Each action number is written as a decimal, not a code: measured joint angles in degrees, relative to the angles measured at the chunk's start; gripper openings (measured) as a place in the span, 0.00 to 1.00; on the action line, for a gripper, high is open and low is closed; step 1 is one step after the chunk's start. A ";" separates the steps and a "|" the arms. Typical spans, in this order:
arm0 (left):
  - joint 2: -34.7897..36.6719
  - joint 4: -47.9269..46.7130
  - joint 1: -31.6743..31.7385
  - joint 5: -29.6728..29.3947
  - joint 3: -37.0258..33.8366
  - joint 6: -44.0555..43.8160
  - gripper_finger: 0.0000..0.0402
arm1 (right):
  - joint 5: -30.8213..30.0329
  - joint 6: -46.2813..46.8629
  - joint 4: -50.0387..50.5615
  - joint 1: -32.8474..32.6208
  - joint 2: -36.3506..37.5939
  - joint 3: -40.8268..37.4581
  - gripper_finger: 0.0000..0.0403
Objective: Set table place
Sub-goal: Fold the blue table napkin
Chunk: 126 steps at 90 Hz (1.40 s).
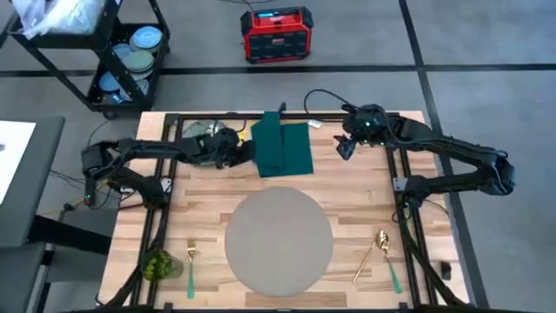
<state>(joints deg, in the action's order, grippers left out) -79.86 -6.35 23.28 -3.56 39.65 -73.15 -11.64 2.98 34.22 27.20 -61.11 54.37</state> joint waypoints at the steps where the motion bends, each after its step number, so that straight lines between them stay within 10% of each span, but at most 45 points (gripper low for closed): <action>1: -0.01 0.05 -0.03 -0.39 -0.06 -0.19 0.33 | 0.00 0.00 -0.01 0.00 0.06 0.00 0.57; 126: -11.54 10.38 2.20 -0.62 -1.65 1.14 0.33 | -0.15 -0.61 1.51 0.04 0.05 0.00 0.57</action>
<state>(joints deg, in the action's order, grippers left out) -91.40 4.03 25.48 -4.18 38.00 -72.01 -11.79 2.37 35.72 27.24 -61.06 54.37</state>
